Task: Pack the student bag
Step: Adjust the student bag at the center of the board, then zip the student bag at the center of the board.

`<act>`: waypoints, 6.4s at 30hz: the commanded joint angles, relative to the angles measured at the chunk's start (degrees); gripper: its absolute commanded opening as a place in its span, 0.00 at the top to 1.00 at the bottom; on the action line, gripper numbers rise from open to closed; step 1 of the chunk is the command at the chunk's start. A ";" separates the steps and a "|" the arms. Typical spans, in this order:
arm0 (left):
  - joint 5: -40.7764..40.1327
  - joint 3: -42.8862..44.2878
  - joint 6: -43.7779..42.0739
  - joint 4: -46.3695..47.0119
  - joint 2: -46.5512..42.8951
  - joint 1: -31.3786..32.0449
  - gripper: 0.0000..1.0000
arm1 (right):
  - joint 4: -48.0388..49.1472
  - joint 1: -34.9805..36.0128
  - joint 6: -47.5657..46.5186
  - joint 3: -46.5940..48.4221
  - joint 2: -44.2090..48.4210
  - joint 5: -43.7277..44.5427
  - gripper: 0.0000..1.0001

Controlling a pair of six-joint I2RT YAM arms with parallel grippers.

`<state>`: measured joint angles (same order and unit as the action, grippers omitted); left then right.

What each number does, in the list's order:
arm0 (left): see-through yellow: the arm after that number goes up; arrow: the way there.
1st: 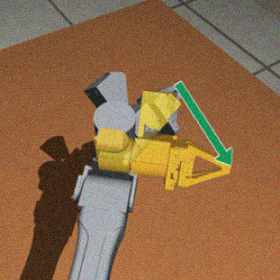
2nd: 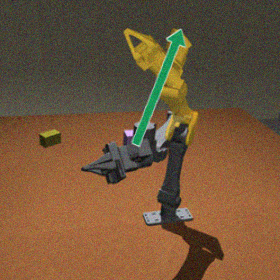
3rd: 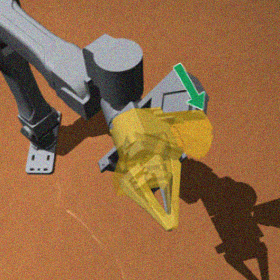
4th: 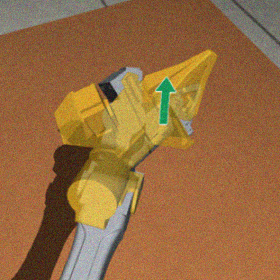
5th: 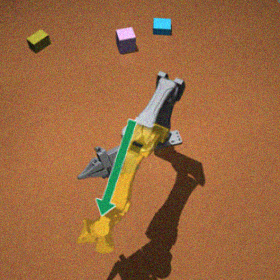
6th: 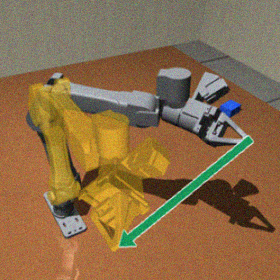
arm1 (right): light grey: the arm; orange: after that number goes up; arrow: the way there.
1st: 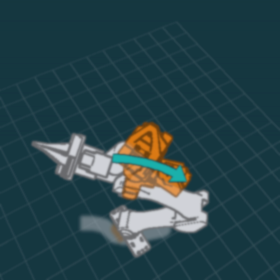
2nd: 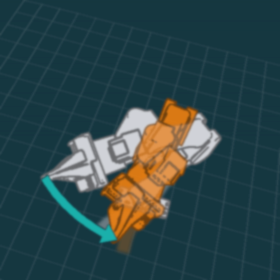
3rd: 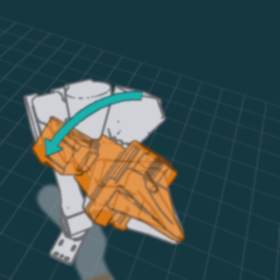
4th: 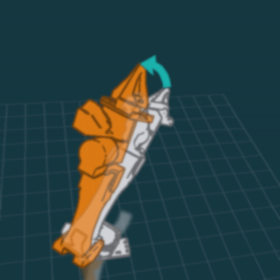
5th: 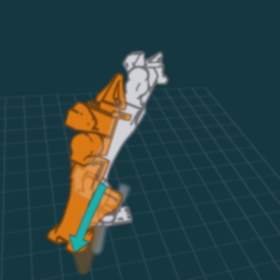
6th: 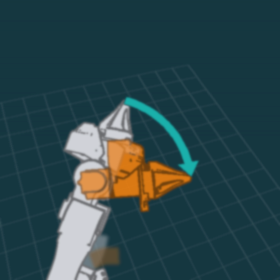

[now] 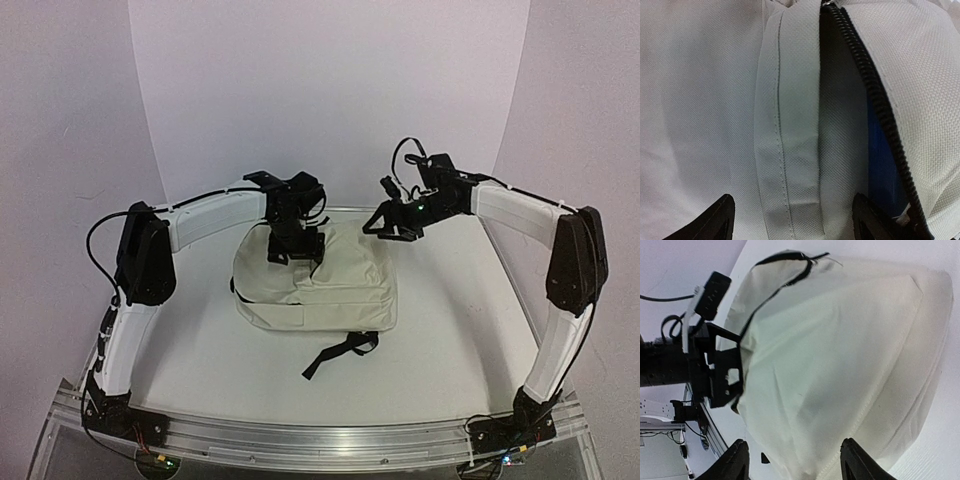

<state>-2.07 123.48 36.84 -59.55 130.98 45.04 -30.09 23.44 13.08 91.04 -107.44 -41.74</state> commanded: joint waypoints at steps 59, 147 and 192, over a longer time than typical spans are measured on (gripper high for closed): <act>6.15 -11.05 1.83 10.63 -10.81 -2.24 1.00 | -0.63 16.28 -5.08 10.66 -15.47 24.95 0.72; 28.31 -35.76 -4.04 35.83 -22.86 -23.44 1.00 | 2.43 3.48 -2.80 24.33 -23.98 -11.26 0.33; 29.83 -32.89 -6.15 35.53 -22.21 -23.06 1.00 | -0.67 3.61 -4.75 41.53 -34.54 -9.88 0.99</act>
<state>25.82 86.89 30.93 -27.51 110.63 22.06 -30.96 26.73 8.15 128.50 -141.15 -49.34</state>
